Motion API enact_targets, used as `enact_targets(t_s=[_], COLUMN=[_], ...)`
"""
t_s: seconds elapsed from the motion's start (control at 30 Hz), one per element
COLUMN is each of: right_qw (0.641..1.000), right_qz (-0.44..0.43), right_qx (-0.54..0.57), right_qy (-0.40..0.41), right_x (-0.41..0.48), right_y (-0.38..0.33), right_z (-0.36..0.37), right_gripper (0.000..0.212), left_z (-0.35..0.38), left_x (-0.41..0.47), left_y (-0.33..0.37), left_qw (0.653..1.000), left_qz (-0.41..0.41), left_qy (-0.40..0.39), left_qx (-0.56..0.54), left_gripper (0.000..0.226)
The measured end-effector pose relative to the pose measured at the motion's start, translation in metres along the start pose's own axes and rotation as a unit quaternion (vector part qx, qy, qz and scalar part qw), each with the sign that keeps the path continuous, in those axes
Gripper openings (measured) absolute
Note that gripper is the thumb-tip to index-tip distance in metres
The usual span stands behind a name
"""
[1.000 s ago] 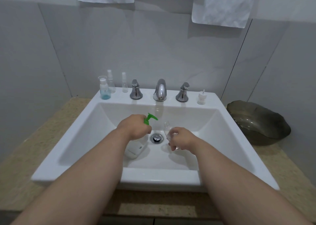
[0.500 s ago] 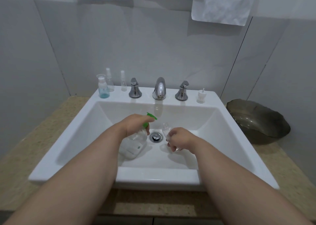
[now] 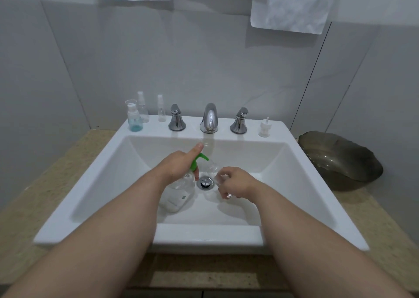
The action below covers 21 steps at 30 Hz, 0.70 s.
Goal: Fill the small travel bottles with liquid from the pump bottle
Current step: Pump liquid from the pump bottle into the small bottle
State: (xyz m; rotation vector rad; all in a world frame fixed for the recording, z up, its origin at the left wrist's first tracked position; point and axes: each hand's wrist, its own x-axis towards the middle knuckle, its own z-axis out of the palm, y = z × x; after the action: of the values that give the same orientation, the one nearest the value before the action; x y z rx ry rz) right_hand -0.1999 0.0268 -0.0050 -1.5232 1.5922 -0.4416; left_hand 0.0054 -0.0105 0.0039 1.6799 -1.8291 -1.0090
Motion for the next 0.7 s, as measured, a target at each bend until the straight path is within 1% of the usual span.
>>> enact_targets(t_s=[0.4,0.57,0.7], right_qw=[0.998,0.998,0.998], right_qz=[-0.026,-0.029,-0.026], right_qx=[0.047,0.043,0.055], right_qy=[0.018,0.022,0.020], right_x=[0.000,-0.001,-0.002], right_y=[-0.002,-0.003,-0.003], right_z=[0.001,0.001,0.001], right_gripper=[0.033,0.034,0.028], left_z=[0.005,0.006,0.007], left_x=[0.008,0.010,0.013], left_y=[-0.003,-0.004,-0.005], left_qw=[1.000,1.000,1.000], left_qz=[0.009,0.006,0.000], left_qy=[0.009,0.008,0.012], left_qx=[0.009,0.002,-0.007], left_gripper=[0.084,0.081,0.079])
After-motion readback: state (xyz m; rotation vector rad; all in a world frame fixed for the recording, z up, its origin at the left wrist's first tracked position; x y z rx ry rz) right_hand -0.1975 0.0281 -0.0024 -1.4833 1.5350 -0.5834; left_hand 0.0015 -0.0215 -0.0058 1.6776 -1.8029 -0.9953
